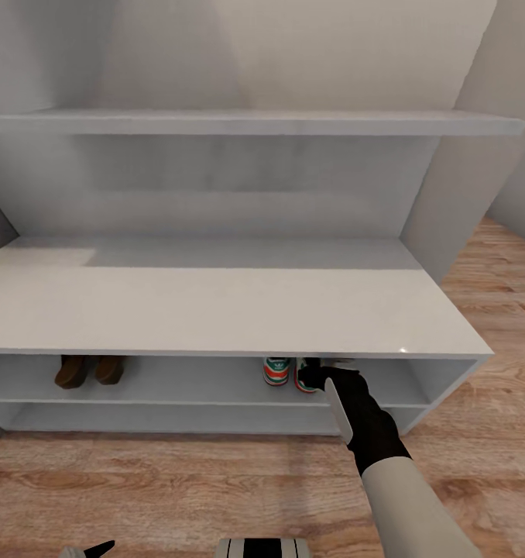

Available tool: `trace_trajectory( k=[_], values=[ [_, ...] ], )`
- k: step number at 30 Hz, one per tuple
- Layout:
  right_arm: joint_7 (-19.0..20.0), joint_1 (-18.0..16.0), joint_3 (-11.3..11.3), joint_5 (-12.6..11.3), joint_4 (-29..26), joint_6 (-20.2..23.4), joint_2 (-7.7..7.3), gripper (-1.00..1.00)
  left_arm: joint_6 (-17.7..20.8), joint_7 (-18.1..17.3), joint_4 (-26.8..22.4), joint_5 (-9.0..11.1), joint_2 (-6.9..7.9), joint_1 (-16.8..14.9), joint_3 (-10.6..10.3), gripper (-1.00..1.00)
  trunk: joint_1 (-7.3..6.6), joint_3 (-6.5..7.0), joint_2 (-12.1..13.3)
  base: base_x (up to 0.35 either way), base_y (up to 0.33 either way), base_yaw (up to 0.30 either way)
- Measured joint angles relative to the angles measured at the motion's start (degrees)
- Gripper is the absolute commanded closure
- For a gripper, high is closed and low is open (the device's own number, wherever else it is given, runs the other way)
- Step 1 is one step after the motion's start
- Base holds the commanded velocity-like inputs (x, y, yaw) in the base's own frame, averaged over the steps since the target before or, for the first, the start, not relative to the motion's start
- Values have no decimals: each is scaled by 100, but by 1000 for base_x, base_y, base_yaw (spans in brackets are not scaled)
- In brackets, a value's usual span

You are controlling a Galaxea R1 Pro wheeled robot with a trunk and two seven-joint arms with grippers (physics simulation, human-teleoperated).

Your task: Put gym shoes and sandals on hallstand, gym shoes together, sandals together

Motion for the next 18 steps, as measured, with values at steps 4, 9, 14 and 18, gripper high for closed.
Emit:
trace_trajectory(
  k=[4, 9, 14, 18],
  values=[
    [0, 0, 0, 0, 0, 0, 0, 100, 0, 0, 0, 0, 0, 0, 0, -100, 0, 0, 0, 2, 0, 0],
    [-8, 3, -1, -1, 316, 3, 0, -100, 0, 0, 0, 0, 0, -1, -1, -100, 2, -1, 1, 0, 0, 0],
    [-7, 2, -1, 3, 334, 5, 0, -100, 0, 0, 0, 0, 0, 0, -1, -100, 1, -1, 1, 0, 0, 0],
    [-7, 2, -1, 3, 334, 2, 0, -100, 0, 0, 0, 0, 0, 0, -1, -100, 1, -1, 1, 0, 0, 0]
  ],
)
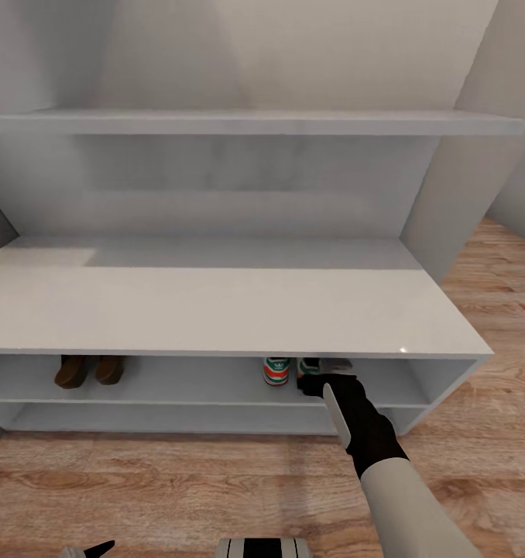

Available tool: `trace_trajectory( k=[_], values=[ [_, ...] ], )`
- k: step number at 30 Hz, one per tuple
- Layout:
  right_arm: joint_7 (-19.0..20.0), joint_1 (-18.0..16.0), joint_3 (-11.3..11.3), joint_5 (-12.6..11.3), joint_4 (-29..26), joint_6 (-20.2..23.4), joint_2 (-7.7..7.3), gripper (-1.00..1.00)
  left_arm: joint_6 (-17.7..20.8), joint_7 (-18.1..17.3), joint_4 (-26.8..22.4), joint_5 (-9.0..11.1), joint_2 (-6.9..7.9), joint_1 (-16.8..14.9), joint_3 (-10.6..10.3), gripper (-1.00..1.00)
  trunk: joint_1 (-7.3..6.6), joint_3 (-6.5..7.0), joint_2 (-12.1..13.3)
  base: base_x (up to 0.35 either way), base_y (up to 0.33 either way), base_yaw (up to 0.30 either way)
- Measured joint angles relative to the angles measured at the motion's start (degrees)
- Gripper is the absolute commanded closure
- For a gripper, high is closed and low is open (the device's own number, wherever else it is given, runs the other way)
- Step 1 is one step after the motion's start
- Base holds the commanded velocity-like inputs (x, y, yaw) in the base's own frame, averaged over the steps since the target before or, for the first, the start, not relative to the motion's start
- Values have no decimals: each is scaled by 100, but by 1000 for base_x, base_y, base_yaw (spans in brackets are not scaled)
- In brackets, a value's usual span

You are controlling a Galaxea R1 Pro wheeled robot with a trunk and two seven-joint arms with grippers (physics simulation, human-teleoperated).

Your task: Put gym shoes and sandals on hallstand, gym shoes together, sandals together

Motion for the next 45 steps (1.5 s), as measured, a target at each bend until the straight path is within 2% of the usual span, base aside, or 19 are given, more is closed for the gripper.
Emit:
trace_trajectory(
  k=[16, 45],
  values=[
    [0, 0, 0, 0, 0, -1, 0, -100, -9, 0, 0, 7, 5, 0, 1, -100, 0, 0, 0, -13, 0, 0],
    [11, 0, 19, -1, 2, -1, 1, -100, -2, 4, 0, 8, 9, 0, 0, -100, 3, 0, 0, -313, 0, 0]
  ],
)
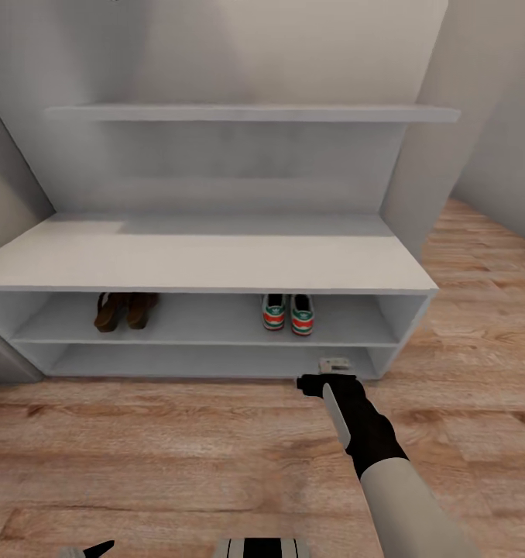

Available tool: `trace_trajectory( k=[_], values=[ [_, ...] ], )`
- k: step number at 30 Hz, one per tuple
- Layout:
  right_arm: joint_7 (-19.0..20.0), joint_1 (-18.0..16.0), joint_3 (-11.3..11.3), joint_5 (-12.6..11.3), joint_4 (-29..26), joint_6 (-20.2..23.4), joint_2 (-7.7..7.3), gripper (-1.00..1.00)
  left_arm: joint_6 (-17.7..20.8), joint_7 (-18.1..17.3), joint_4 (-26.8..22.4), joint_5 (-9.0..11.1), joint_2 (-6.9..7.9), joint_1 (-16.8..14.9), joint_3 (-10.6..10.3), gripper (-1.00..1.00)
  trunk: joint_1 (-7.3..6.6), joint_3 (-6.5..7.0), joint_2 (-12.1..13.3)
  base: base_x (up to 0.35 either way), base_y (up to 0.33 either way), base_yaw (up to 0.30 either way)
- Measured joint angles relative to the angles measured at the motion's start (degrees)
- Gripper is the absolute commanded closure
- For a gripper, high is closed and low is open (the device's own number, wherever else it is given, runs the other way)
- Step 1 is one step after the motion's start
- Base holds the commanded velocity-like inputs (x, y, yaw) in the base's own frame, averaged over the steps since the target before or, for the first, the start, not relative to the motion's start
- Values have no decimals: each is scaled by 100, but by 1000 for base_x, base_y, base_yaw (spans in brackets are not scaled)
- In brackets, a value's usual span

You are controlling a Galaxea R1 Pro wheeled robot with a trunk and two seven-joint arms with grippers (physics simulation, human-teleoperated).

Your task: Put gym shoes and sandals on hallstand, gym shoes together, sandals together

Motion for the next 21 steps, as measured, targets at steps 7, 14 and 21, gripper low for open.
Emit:
trace_trajectory(
  k=[7, 14, 21],
  values=[
    [7, 0, 2, -1, 4, -1, 0, -100, -17, -3, 0, -6, 0, 0, 0, -100, -2, 0, 0, -63, 0, 0],
    [8, 0, 4, 1, 17, -1, 0, -100, -10, -4, 0, -8, 0, 0, 0, -100, -3, 0, 0, -5, 0, 0],
    [8, 0, 6, 1, 27, -1, 0, -100, 0, -4, 0, -8, 3, 0, 0, -100, -16, 110, 6, 0, 0, 0]
  ],
)
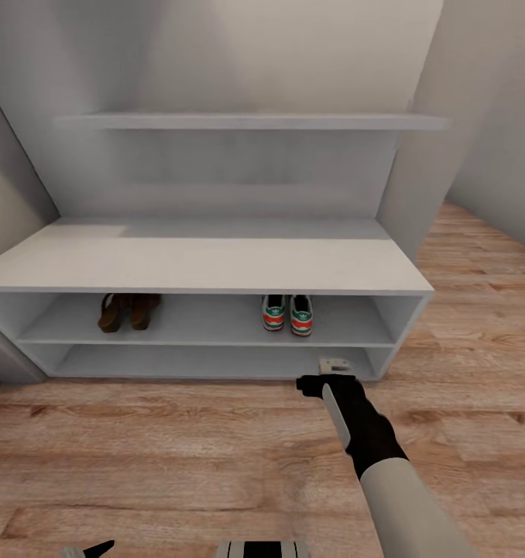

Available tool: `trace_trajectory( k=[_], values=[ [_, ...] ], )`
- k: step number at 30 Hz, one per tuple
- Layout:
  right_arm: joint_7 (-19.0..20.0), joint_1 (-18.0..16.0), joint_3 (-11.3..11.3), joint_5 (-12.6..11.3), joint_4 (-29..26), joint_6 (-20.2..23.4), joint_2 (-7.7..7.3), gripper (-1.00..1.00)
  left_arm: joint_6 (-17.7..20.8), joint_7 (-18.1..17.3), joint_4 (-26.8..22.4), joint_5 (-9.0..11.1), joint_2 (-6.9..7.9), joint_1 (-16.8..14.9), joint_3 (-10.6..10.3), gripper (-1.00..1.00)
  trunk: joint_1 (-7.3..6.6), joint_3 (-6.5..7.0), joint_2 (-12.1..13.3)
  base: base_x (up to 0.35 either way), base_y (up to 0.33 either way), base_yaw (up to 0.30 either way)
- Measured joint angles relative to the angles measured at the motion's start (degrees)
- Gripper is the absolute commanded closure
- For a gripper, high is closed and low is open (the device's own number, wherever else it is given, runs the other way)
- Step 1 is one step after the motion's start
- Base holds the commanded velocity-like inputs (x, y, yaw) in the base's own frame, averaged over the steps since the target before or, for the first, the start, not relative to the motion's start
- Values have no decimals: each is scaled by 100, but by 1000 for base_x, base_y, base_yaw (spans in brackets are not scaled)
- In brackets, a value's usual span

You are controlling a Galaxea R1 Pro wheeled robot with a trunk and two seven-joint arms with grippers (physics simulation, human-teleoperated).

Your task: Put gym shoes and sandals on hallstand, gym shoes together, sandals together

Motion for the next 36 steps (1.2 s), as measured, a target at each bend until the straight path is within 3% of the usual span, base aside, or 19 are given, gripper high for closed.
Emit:
trace_trajectory(
  k=[9, 12, 20, 31, 36],
  values=[
    [22, 19, 7, 4, 213, -6, 0, -100, 15, 0, 0, 6, 12, 0, 9, -100, -23, 199, 12, 0, 0, 0],
    [39, 25, 13, -11, 728, -62, 0, -100, 19, 0, 0, 8, 14, 0, 9, -100, -31, 266, 16, 0, 0, 0],
    [53, 26, 14, -3, 1296, -487, 0, -100, 20, 0, 0, 8, 16, 0, 24, -100, -205, 410, 336, 0, 0, 0],
    [53, 26, 14, -16, 1922, -594, 0, -100, 22, 4, 0, 8, 22, 0, 53, -100, -447, 607, 777, 0, 0, 0],
    [53, 26, 19, -16, 2189, -867, 0, -100, 27, 7, 0, 8, 23, 0, 62, -100, -557, 697, 977, 0, 0, 0]
  ],
)
